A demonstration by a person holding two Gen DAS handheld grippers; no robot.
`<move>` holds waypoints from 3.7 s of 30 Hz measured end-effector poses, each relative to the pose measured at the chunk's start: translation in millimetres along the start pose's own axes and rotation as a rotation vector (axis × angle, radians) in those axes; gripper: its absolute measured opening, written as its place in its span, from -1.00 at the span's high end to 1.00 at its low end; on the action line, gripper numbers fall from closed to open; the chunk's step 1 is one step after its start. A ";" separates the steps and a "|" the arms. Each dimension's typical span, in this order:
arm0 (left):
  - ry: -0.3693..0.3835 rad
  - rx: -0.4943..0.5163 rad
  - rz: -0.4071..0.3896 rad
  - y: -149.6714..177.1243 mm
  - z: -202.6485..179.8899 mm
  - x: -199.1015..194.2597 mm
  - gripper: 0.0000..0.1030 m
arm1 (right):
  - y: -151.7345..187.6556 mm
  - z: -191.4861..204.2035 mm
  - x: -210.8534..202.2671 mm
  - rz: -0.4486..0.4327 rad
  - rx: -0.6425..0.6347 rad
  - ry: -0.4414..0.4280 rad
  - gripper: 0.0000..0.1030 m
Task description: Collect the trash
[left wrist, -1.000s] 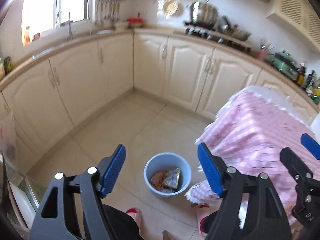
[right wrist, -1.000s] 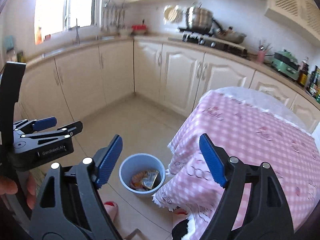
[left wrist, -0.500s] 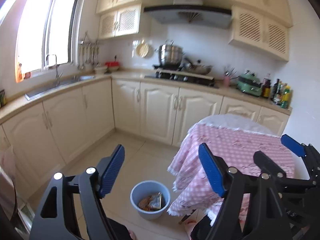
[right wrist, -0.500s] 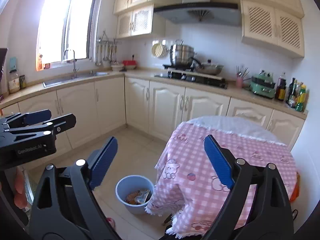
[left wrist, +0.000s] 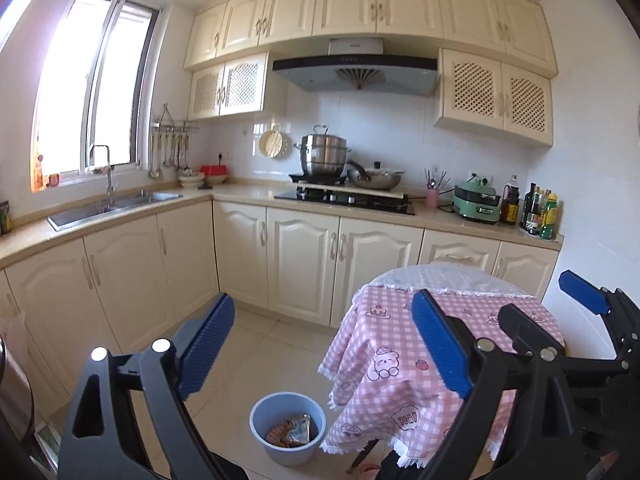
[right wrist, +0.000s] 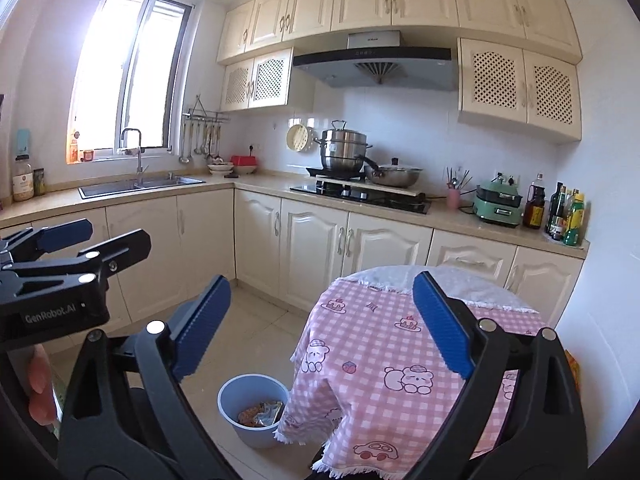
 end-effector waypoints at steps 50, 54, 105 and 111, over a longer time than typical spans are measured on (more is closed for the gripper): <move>-0.015 0.039 -0.017 3.9 -7.6 -1.6 -0.72 | 7.3 -6.0 -9.3 -0.009 0.031 0.001 -0.80; -0.017 0.038 -0.014 5.1 -7.0 -0.3 -0.72 | 8.0 -4.7 -9.7 -0.007 0.032 0.003 -0.80; -0.026 0.036 0.002 12.7 5.2 5.7 -0.72 | 13.0 -5.6 -1.5 0.020 0.027 -0.014 -0.80; -0.026 0.035 0.003 12.8 4.5 6.3 -0.72 | 13.2 -5.8 -1.4 0.020 0.024 -0.014 -0.80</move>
Point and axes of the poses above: each gripper's, at about its wrist camera, not at the fingertips, and x roughly the way its jaws point, z to its left, y to its underside, the point moved 4 cm from there along x, roughly the way its jaws point, and after that the axes turned 9 degrees about y, right-handed, at the moved point
